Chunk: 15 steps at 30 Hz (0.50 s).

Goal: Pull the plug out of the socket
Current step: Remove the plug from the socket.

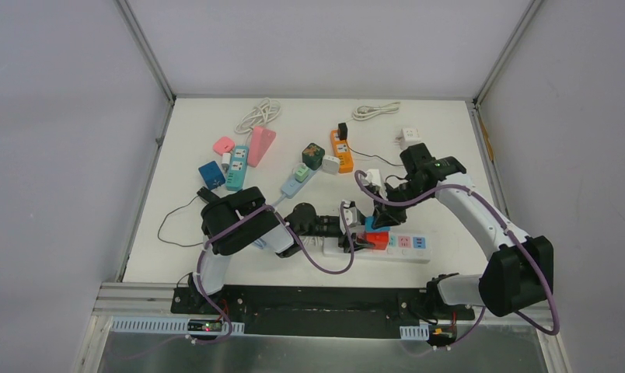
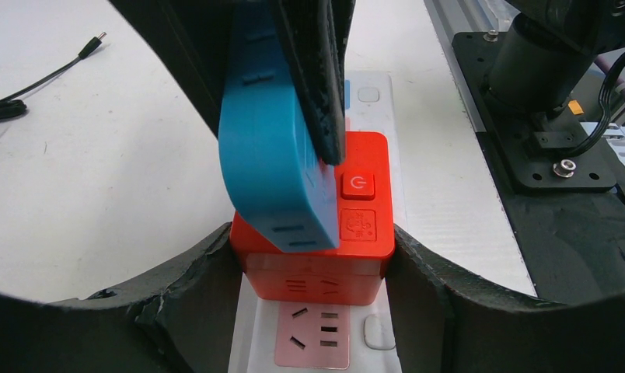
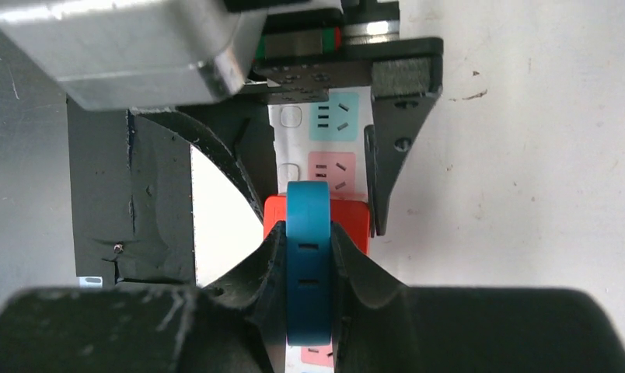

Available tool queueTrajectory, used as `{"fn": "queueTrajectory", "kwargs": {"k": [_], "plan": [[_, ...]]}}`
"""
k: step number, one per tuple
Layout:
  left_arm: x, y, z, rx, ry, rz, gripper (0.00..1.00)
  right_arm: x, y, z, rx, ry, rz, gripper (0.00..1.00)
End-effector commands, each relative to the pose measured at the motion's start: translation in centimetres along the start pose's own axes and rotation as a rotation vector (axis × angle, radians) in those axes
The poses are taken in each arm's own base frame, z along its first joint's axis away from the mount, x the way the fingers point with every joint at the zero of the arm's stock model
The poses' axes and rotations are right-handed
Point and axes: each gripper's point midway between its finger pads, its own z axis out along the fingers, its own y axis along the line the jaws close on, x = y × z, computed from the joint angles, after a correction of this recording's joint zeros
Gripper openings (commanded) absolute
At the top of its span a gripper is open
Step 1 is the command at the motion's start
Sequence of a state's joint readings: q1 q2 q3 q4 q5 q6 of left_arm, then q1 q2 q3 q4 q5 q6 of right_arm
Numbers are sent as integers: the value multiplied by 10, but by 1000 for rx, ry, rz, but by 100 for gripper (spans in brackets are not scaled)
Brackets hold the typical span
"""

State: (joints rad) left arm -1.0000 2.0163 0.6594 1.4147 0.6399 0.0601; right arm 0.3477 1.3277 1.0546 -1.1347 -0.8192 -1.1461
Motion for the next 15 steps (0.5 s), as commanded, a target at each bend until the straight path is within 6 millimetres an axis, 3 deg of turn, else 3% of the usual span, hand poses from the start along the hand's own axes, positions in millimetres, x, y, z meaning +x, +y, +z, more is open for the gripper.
{"fn": "queueTrajectory", "kwargs": {"k": [1, 15], "plan": [[5, -2, 0, 13, 5, -31, 0, -35, 11, 8, -60, -112, -18, 0], [8, -2, -2, 12, 23, -24, 0, -12, 14, -30, -37, -141, 20, 0]]}}
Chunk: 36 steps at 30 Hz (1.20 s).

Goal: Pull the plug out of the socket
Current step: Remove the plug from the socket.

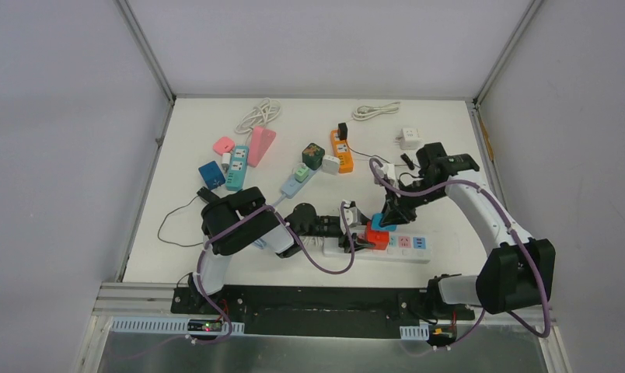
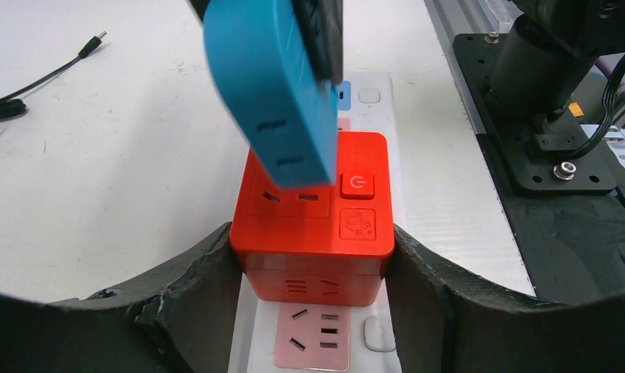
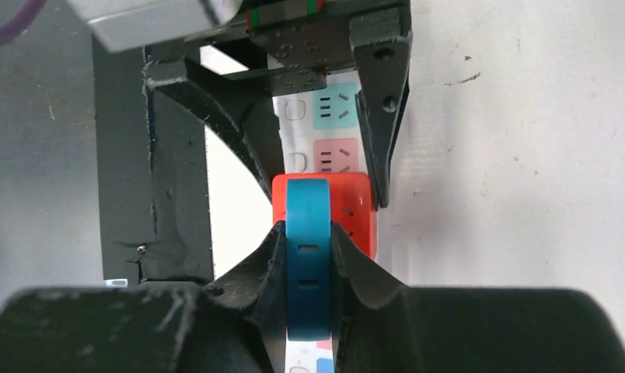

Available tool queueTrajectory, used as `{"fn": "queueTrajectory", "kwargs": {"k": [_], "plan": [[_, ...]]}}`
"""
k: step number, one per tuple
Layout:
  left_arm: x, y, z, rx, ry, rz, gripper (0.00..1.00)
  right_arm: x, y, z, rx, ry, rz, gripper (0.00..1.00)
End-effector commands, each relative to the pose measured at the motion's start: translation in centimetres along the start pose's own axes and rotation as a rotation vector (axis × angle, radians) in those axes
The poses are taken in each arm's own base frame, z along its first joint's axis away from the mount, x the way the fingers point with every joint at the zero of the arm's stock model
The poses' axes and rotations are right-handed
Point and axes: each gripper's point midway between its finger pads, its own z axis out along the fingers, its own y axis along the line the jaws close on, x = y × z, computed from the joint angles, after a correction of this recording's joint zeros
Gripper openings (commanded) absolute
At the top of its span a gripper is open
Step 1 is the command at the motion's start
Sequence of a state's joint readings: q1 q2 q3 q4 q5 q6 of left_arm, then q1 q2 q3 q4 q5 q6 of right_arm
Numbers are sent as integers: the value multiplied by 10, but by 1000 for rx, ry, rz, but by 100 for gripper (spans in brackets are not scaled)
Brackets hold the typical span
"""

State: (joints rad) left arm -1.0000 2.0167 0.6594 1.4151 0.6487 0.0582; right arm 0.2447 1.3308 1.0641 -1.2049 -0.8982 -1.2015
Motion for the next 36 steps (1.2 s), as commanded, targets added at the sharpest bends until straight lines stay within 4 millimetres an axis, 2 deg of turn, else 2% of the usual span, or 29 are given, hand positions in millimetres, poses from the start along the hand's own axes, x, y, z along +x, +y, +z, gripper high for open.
{"fn": "queueTrajectory", "kwargs": {"k": [1, 7, 13, 15, 16, 18, 19, 23, 32, 33, 36], "plan": [[8, -1, -2, 4, 24, -23, 0, -14, 16, -15, -51, -68, -38, 0], [10, -1, -1, 8, 28, -26, 0, -25, 15, -9, -63, -93, -30, 0], [3, 1, 0, -4, 20, -49, 0, -47, 12, -22, -30, -155, 10, 0], [-1, 1, 1, -1, 14, -63, 11, -48, 9, -28, -9, -181, 38, 0], [-3, 0, 1, 0, 11, -63, 20, -48, 7, -31, 2, -191, 52, 0], [-5, 2, 1, -18, 9, -99, 48, -47, 2, -36, 23, -207, 82, 0], [-4, 5, 0, -39, 14, -120, 67, -47, -1, -39, 34, -213, 97, 0], [-5, 8, -1, -71, 38, -159, 98, -44, -9, -48, 68, -236, 146, 0], [-29, 12, -9, -102, 97, -158, 99, -41, -22, -67, 137, -285, 218, 0], [-36, 14, -9, -109, 94, -156, 99, -41, -23, -70, 145, -291, 229, 0], [-45, 20, -18, -158, 154, -254, 99, -40, -30, -79, 172, -317, 265, 0]]}}
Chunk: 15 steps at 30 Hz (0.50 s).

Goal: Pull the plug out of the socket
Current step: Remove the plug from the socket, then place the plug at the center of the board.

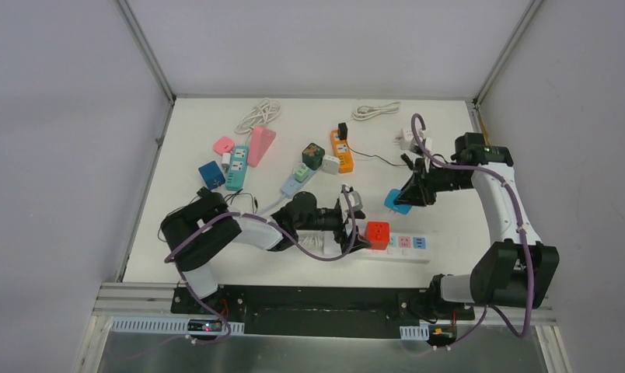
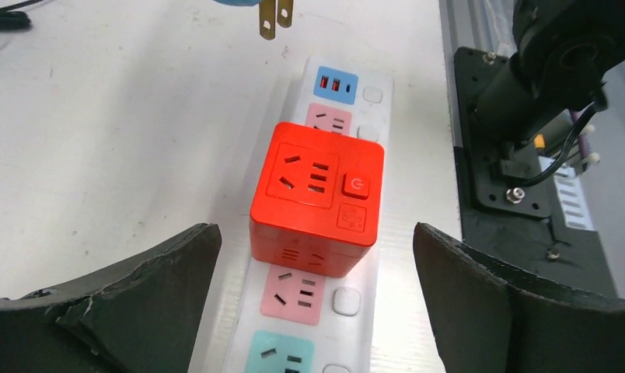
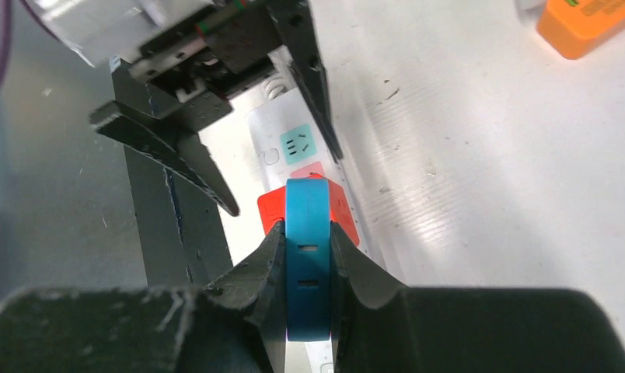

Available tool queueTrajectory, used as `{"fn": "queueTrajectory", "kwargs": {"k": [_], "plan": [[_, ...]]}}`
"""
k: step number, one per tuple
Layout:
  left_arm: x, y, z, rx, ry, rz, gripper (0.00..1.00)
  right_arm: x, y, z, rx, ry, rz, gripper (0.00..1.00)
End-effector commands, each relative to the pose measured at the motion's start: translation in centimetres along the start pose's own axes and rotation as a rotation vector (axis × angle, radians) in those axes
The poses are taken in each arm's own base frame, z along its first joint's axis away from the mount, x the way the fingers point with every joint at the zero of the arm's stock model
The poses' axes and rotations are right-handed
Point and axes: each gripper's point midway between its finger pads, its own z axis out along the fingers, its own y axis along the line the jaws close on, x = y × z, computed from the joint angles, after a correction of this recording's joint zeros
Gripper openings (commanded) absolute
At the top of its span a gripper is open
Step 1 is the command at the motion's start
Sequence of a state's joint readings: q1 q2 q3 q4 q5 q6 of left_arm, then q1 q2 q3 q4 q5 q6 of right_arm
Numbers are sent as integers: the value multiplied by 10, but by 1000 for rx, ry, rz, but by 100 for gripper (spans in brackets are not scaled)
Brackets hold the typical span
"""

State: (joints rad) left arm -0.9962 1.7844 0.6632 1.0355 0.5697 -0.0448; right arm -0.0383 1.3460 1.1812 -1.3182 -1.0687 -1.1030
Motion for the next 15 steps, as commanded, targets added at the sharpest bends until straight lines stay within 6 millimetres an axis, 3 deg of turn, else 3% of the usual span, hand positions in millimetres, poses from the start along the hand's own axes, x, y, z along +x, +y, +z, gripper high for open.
{"fn": "queueTrajectory", "kwargs": {"k": [1, 5, 11, 15], "plan": [[-30, 12, -14, -84, 52, -115, 99, -24, -6, -15, 32, -98, 16, 0], [-55, 17, -30, -147, 108, -220, 99, -30, -23, -27, 94, -141, 69, 0], [-117, 4, -70, -218, 158, -200, 99, -41, -57, -38, 244, -188, 130, 0], [-133, 3, -106, -307, 220, -205, 99, -55, -88, -48, 396, -254, 180, 0]]}}
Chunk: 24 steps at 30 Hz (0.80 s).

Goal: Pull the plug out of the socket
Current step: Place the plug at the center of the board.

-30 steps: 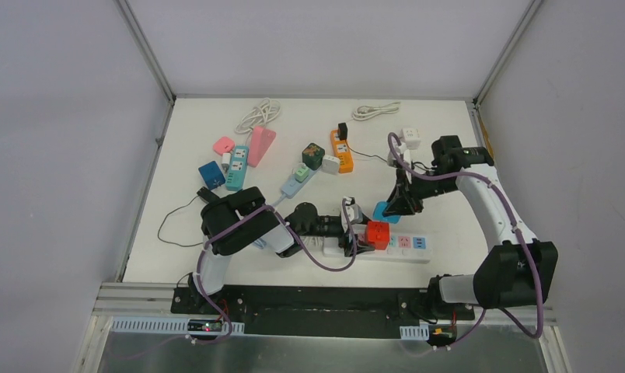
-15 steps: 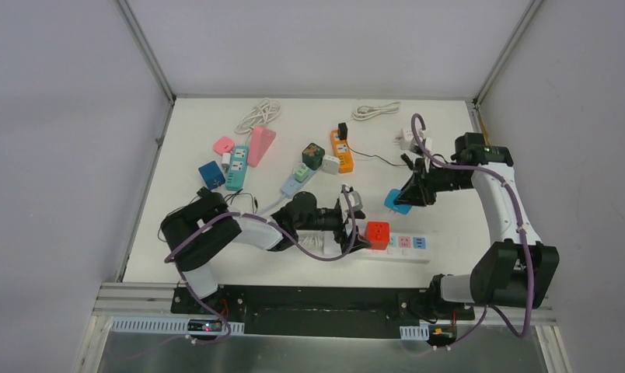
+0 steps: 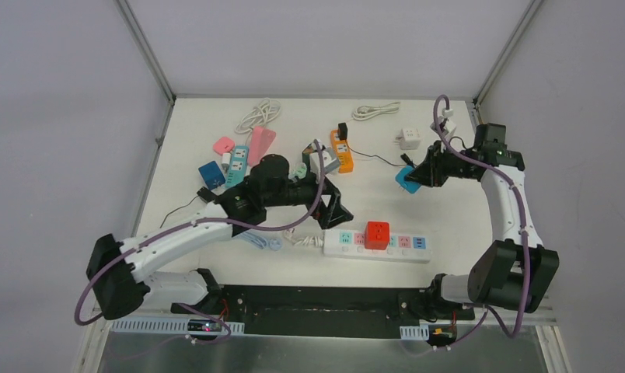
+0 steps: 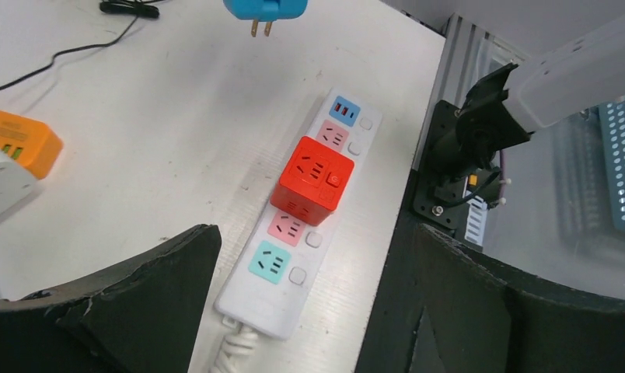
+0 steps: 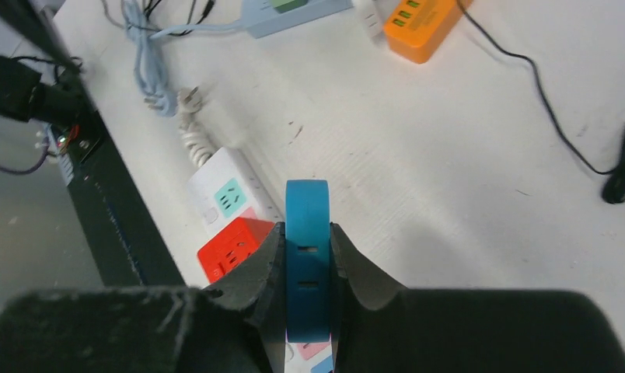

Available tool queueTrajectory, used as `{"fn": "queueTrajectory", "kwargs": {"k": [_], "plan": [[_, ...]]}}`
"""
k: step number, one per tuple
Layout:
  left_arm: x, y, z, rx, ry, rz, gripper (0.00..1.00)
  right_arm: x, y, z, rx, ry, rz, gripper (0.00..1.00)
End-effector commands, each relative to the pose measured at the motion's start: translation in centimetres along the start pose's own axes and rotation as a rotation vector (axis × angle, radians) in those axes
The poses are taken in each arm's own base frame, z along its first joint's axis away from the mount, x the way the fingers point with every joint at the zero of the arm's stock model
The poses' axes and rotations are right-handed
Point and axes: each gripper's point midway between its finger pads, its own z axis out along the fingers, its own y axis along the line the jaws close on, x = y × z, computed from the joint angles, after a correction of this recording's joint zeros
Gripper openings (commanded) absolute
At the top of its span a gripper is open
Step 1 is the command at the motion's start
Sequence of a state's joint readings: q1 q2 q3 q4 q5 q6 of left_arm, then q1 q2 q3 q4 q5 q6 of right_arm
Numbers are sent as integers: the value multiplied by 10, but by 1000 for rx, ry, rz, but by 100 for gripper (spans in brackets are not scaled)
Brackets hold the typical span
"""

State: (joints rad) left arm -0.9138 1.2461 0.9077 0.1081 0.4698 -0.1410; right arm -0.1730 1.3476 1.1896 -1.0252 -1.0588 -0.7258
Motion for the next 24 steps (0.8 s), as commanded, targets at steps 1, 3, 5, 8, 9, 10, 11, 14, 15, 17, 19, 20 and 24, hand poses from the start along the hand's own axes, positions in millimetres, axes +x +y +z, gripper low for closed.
{"fn": "queueTrajectory", "kwargs": {"k": [1, 3, 5, 8, 9, 10, 11, 14, 15, 17, 19, 20, 24], "plan": [[1, 10, -47, -146, 129, -27, 99, -46, -34, -6, 189, -155, -4, 0], [2, 12, -57, -182, 146, -30, 99, -60, -45, -7, 214, -202, -92, 0], [4, 10, -65, -188, 169, -26, 99, -74, -55, -6, 232, -241, -166, 0], [4, 10, -78, -215, 234, 18, 99, -91, -67, -5, 244, -271, -226, 0], [4, 12, -83, -228, 258, 42, 99, -96, -70, -4, 244, -275, -235, 0], [7, 15, -88, -242, 281, 67, 99, -101, -74, -4, 246, -279, -244, 0], [10, 18, -92, -258, 298, 88, 99, -105, -79, -3, 247, -282, -249, 0], [26, 29, -104, -301, 332, 119, 99, -115, -92, -1, 250, -287, -259, 0], [32, 31, -108, -304, 343, 117, 99, -117, -96, 0, 250, -287, -259, 0], [46, 39, -117, -324, 363, 107, 99, -120, -105, 3, 252, -291, -267, 0], [62, 49, -127, -361, 391, 92, 99, -122, -111, 6, 252, -296, -278, 0], [67, 51, -130, -373, 401, 94, 99, -122, -114, 9, 251, -298, -284, 0], [67, 54, -133, -383, 399, 102, 99, -102, -207, -23, 836, -358, 277, 0]]}}
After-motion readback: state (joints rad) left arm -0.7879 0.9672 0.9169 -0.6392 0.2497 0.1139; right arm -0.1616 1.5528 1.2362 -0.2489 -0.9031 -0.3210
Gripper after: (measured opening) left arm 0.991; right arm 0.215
